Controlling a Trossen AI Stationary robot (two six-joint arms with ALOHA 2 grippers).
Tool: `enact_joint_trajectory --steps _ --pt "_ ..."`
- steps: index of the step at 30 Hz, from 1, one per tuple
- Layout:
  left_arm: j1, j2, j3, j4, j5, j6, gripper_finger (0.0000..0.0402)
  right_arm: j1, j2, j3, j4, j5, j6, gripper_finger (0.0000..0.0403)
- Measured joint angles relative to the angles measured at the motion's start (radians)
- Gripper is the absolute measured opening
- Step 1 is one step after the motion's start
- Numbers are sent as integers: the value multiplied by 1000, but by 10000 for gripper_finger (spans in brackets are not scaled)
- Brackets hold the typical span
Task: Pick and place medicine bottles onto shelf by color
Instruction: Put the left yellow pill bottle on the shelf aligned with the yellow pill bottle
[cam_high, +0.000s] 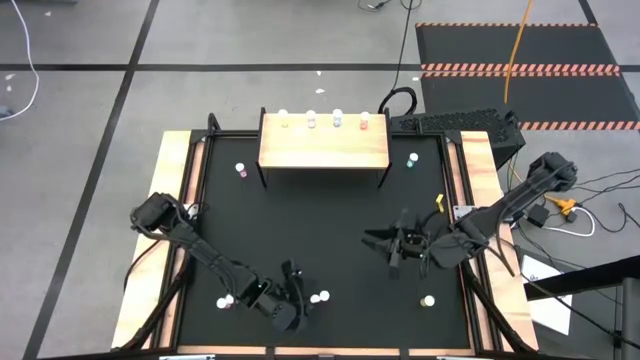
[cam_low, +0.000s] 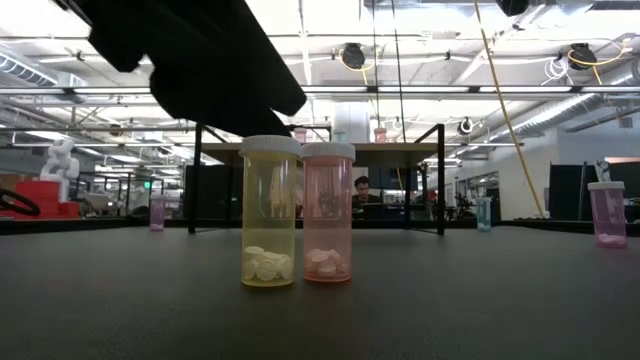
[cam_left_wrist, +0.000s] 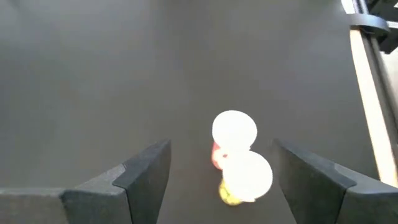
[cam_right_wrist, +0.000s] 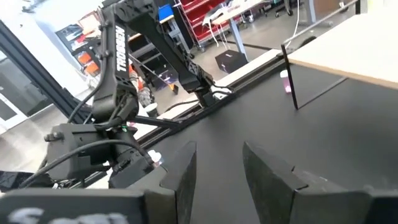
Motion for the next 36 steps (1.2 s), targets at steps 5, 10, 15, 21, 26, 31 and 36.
enact_joint_trajectory --steps 5,10,15,21,26,31,36 --pt "3 0 0 -1 21 44 273 0 -42 0 -1 -1 -34 123" --pt "0 0 0 3 42 48 273 0 -69 0 -28 -1 -37 123" --pt "-5 15 0 20 46 49 273 0 -70 0 -37 -1 -35 123" --pt "-8 39 0 47 52 15 273 0 -70 0 -37 -2 -30 123" --pt "-8 39 0 50 50 22 273 0 -70 0 -40 -2 -26 123" --pt "-8 39 0 16 50 18 249 0 -70 0 -40 -2 -23 123" --pt "-8 39 0 14 50 11 191 0 -70 0 -40 -2 -23 123"
